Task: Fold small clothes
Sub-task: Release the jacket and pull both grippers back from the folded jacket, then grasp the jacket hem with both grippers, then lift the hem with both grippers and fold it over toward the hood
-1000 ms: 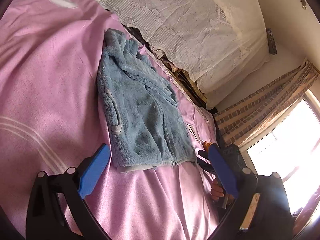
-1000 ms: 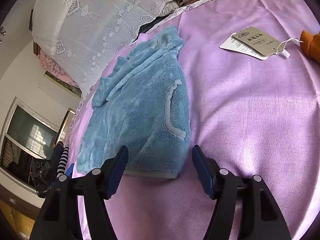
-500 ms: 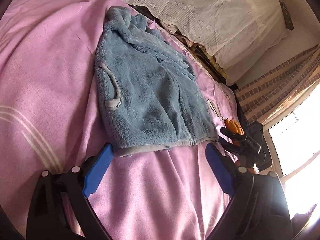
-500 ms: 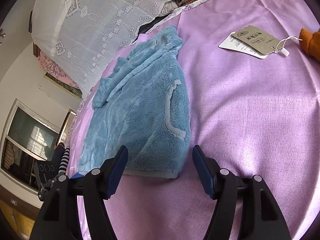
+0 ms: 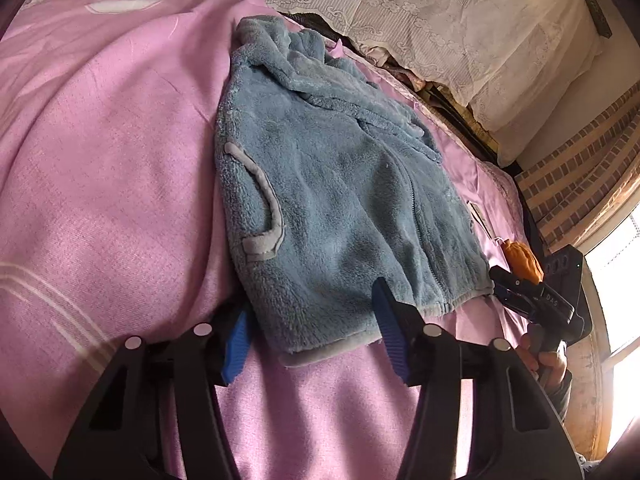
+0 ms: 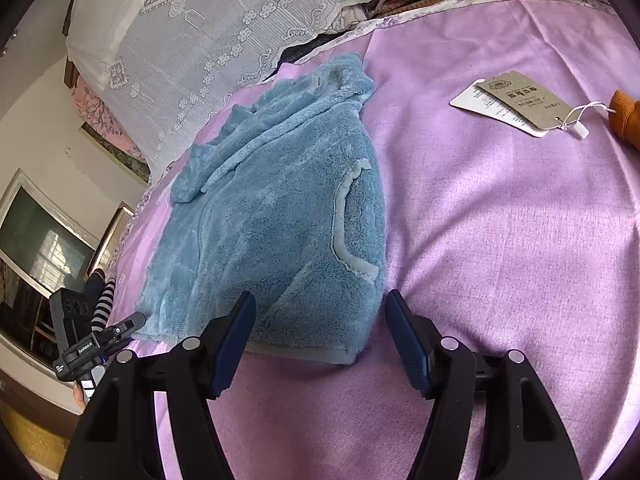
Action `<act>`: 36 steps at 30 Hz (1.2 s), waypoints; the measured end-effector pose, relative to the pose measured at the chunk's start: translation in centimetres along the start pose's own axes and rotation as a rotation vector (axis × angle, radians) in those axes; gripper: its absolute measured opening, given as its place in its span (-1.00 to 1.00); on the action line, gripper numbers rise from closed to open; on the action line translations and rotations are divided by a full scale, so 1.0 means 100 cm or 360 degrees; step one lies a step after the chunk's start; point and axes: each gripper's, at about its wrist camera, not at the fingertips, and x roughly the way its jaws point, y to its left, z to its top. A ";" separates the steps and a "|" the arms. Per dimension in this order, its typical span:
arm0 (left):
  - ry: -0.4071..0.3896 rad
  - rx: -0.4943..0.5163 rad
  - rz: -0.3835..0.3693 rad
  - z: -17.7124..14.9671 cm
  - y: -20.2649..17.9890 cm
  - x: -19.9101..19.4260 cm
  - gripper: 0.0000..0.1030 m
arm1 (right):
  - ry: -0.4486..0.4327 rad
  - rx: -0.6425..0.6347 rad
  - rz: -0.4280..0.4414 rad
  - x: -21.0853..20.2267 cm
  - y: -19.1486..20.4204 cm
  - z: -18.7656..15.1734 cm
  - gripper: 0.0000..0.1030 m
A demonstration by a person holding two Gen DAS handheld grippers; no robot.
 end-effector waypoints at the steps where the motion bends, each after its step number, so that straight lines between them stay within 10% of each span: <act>1: -0.0004 -0.0005 -0.0002 0.000 0.001 0.000 -0.06 | 0.0005 -0.0008 0.0006 0.000 0.001 0.000 0.32; 8: 0.0000 -0.0043 -0.0038 0.004 0.004 0.004 0.07 | 0.0040 0.0081 0.0143 0.002 -0.002 -0.001 0.28; 14: -0.0007 0.0018 0.0013 0.005 -0.005 0.008 0.02 | 0.0021 0.0156 0.0137 0.002 -0.014 0.001 -0.47; 16: -0.0033 0.0012 0.0037 0.003 -0.004 0.005 -0.38 | 0.0012 0.0153 0.0141 0.002 -0.014 0.000 -0.62; 20: -0.0058 -0.0086 -0.0070 0.007 0.009 -0.002 -0.73 | -0.0051 0.0086 0.0130 -0.007 -0.004 0.000 -0.67; 36: -0.0232 0.0007 -0.0147 0.080 -0.026 -0.034 -0.75 | -0.0249 0.0062 0.0315 -0.040 0.029 0.065 -0.70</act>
